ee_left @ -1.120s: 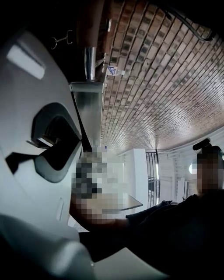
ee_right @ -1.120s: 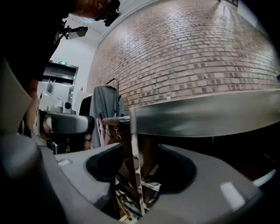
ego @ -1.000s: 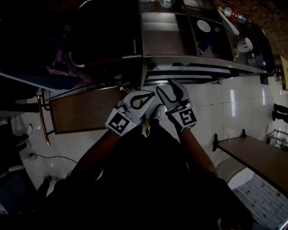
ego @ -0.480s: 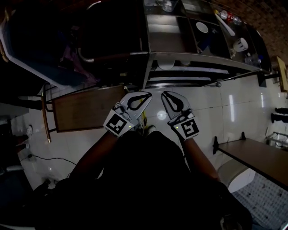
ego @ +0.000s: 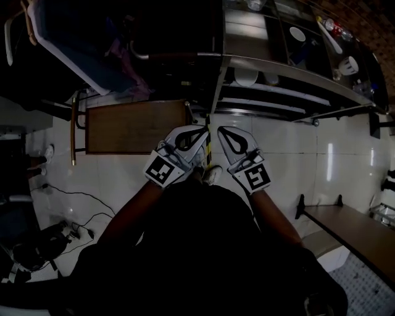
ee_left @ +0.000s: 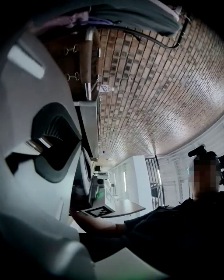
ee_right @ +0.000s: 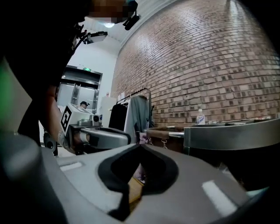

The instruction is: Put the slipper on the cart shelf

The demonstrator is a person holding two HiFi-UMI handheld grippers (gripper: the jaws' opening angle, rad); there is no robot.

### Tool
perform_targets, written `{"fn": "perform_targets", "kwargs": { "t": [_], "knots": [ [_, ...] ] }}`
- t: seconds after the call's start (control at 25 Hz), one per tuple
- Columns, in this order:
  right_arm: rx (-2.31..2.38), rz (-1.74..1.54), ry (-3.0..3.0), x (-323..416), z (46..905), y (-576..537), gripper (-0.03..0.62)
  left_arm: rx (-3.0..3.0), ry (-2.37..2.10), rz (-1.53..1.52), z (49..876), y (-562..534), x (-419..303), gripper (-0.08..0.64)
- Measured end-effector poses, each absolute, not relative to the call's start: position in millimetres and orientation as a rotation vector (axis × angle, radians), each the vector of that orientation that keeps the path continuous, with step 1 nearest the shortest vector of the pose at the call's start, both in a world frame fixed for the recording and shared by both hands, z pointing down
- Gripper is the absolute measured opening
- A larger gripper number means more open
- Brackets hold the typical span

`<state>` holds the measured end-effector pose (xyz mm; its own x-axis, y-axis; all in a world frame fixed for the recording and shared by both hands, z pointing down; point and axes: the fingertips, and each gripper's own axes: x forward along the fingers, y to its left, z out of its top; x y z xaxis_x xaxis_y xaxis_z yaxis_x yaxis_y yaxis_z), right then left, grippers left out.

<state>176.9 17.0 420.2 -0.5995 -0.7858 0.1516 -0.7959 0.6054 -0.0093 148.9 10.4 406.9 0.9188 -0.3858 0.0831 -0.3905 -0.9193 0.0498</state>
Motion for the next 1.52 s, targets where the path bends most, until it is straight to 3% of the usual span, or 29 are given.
{"fn": "perform_targets", "kwargs": {
  "t": [0.64, 1.2, 1.52],
  "knots": [
    [1.139, 0.133, -2.840, 64.7, 401.0, 27.6, 0.002, 2.972, -0.850, 0.123, 393.4, 21.9, 41.5, 0.000],
    [1.231, 0.179, -2.797, -105.6, 393.9, -4.8, 0.002, 2.977, -0.736, 0.063, 395.9, -6.1, -129.8, 0.000],
    [1.270, 0.177, -2.782, -152.9, 386.2, -11.0, 0.002, 2.990, -0.677, 0.040, 398.2, -6.8, -177.3, 0.000]
  ]
}}
